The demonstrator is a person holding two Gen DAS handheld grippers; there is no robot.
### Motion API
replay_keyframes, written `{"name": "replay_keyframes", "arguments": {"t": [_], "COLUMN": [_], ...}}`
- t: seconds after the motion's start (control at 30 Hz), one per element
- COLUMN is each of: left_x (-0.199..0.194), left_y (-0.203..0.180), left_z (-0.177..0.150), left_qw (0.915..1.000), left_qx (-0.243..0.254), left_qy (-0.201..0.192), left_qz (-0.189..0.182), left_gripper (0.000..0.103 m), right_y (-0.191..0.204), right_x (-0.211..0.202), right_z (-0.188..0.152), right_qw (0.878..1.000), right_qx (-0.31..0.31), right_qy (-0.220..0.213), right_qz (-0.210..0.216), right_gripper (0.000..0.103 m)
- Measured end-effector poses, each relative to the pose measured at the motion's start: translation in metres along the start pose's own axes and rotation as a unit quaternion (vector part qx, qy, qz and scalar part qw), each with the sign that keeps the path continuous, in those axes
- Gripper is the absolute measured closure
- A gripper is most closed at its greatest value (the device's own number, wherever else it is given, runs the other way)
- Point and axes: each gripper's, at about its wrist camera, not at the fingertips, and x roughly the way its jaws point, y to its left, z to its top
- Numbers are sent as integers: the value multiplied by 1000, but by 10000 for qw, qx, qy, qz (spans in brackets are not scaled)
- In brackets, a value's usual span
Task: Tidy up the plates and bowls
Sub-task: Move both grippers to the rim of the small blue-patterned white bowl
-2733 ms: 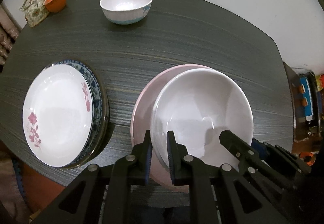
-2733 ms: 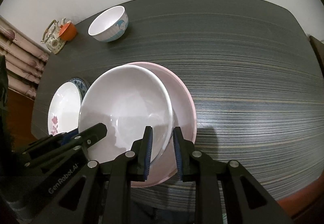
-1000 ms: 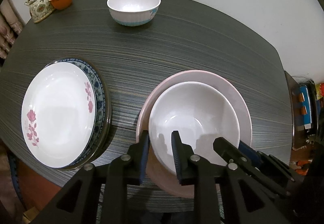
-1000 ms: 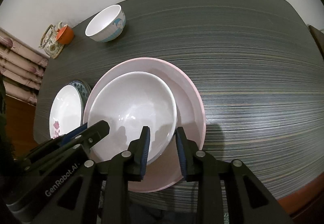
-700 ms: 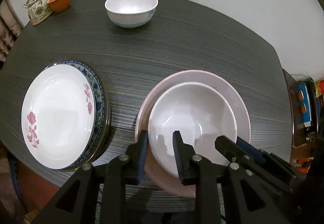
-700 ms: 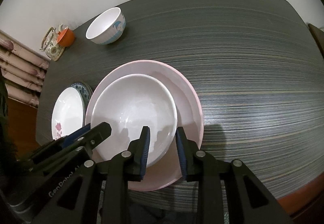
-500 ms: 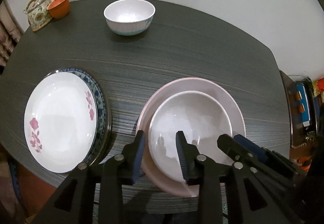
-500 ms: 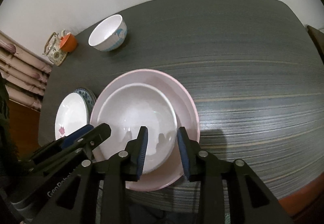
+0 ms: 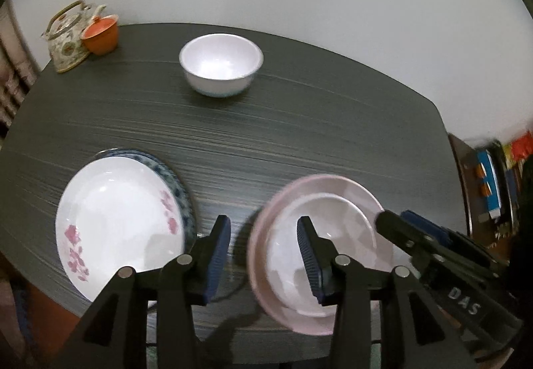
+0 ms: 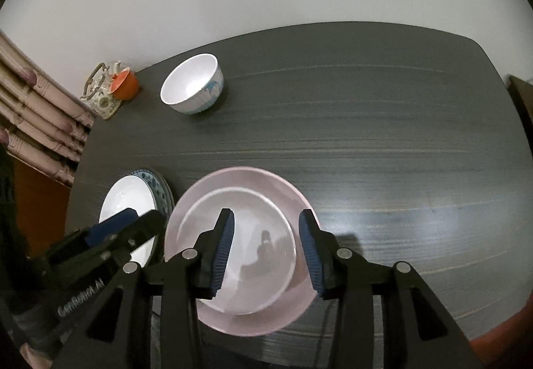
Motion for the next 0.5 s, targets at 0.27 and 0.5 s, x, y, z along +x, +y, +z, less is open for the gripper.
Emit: {"name": "replay_keyframes", "arguments": {"t": [0.27,0.5], "left_x": [15,22], "left_y": [48,79], "left_z": [28,61], "left_qw": [9987,9971], "left_qx": [-396,-708], "left_qy": [101,-221], "left_qz": [317,147], "left_gripper": [60,60], "right_y": [15,35], "right_x": [18,38], "right_z": [28,65], "right_qw": [9992,9962], "right_qx": [-245,-369], "right_qy": [25,-151], "right_qz": [301,769], "right_gripper": [64,63]}}
